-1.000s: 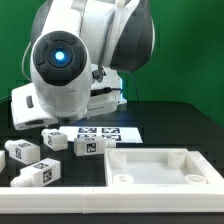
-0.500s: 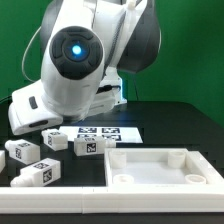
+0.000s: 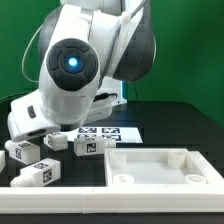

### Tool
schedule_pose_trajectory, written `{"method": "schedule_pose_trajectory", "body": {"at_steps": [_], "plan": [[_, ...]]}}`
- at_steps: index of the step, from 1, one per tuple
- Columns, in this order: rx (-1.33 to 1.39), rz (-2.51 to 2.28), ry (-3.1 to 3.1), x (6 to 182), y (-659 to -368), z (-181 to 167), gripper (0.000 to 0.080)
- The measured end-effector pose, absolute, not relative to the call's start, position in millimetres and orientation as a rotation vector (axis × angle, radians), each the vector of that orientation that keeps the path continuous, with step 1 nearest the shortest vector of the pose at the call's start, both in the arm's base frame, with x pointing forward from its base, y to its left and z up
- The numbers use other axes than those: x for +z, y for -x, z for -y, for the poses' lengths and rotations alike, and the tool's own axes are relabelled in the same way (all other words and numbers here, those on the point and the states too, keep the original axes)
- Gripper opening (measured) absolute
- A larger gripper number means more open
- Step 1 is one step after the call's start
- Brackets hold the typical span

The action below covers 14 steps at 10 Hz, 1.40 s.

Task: Assemble one leg

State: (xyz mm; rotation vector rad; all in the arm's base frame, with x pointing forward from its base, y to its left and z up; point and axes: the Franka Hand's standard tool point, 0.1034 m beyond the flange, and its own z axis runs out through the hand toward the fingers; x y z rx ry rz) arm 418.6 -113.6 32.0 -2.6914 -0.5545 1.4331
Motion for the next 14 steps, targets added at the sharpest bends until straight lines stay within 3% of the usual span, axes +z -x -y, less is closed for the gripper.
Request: {"method": "schedule_pose_trajectory", "body": {"at_steps": [9,12,13,14], "plan": [[1.480,0.598,2.725,27.3,-417,103,0.0648],[1.494,0.610,2.742,18.7,-411,123,0.0648],[1.494,0.610,2.741,18.7,-411,122,0.0618],[1.494,0.609,2.741,18.7,-411,122,0.0480]]}}
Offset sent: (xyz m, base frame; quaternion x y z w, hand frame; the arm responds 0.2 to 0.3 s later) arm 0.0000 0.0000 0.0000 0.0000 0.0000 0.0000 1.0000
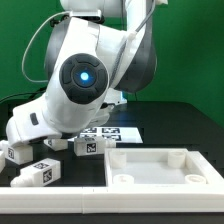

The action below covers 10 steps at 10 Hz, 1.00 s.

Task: Assemble one leg

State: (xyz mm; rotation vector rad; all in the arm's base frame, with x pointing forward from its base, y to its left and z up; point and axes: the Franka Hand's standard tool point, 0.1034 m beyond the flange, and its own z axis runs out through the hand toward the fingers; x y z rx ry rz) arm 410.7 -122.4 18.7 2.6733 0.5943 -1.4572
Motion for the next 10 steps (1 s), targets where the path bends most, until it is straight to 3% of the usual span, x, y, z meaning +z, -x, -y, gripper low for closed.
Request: {"method": "schedule_pose_trajectory", "body": {"at_steps": [1,2,3,5,6,7,9,10], "plan": [[-1.457,-0.594,-2.673,18.7,-411,122,0.0345],[-1.458,-0.594,-2.673,18.9,-411,122,0.0345],[-1.457,-0.594,-2.673,18.9,-411,122,0.0282],[-1.455,-0.595,-2.680,20.2,-412,123,0.0282],[-1.433,-0.584,-2.704,29.4,-416,123,0.0282],[-1.475,-0.560,-2.704,52.8,-418,120,0.0282],[-1.300,-0.524,-2.845,98.3,-446,104,0.0282],[-1.238,-0.421,-2.901,112.9,-455,94,0.0282]]}}
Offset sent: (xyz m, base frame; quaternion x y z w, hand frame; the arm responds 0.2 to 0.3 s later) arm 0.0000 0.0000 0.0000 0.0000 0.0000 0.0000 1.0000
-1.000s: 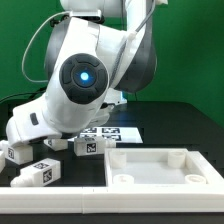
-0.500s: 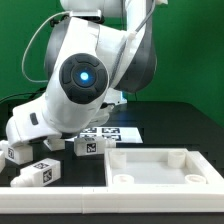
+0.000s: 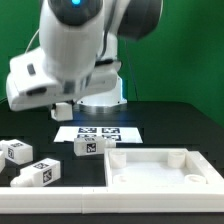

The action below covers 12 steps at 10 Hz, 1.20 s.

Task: Assemble one leg

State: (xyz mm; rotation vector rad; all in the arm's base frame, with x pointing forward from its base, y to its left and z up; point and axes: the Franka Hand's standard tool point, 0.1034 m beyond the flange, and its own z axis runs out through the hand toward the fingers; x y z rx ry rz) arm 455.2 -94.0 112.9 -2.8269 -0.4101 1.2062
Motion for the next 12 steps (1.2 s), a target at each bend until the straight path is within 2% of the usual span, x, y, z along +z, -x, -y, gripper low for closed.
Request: {"method": "schedule_pose_trajectory", "body": {"at_steps": [1,2,4,6,7,10,11,12], "plan": [[1.132,0.342,2.867,117.3,-466,88,0.0282],[0.998,0.398,2.909,112.9,-471,93,0.0282],[0.852,0.384,2.964,115.7,-473,91,0.0282],[0.635,0.170,2.988,137.3,-511,45,0.0282],[0.545,0.114,2.999,143.5,-523,41,0.0282],[0.242,0.100,3.062,141.9,-529,48,0.0284],[0.109,0.069,3.079,142.0,-534,46,0.0284],[0.008,0.036,3.072,143.7,-535,29,0.0284]]}}
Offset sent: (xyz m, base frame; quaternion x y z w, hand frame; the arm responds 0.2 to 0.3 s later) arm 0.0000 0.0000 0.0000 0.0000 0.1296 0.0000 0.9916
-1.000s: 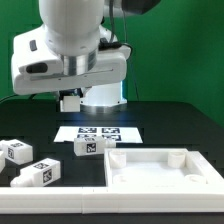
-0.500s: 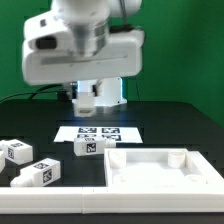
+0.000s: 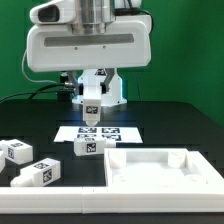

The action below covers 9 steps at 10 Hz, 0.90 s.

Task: Assemble one leg

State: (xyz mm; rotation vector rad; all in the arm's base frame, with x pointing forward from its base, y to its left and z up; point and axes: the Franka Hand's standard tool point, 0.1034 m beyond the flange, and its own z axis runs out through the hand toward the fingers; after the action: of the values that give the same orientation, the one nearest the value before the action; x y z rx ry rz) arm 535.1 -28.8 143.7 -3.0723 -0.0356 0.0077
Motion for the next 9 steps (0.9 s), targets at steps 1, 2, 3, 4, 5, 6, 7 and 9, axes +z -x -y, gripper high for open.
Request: {"method": "schedule_pose_trajectory", "body": {"at_steps": [1,2,3,4,5,6,7,9], "plan": [[-0.086,-0.026,3.041,152.3,-548,3,0.0284],[-0.271,-0.067,3.012,163.2,-572,-19,0.0284],[-0.382,-0.065,3.006,167.5,-581,-28,0.0284],[-0.460,-0.056,3.014,165.2,-581,-23,0.0284],[-0.587,-0.058,3.021,165.8,-583,-16,0.0284],[-0.703,-0.052,3.025,165.6,-582,-13,0.0284],[-0.728,-0.056,3.024,161.8,-581,-17,0.0284],[-0.758,-0.013,3.015,154.6,-598,-38,0.0284]]}}
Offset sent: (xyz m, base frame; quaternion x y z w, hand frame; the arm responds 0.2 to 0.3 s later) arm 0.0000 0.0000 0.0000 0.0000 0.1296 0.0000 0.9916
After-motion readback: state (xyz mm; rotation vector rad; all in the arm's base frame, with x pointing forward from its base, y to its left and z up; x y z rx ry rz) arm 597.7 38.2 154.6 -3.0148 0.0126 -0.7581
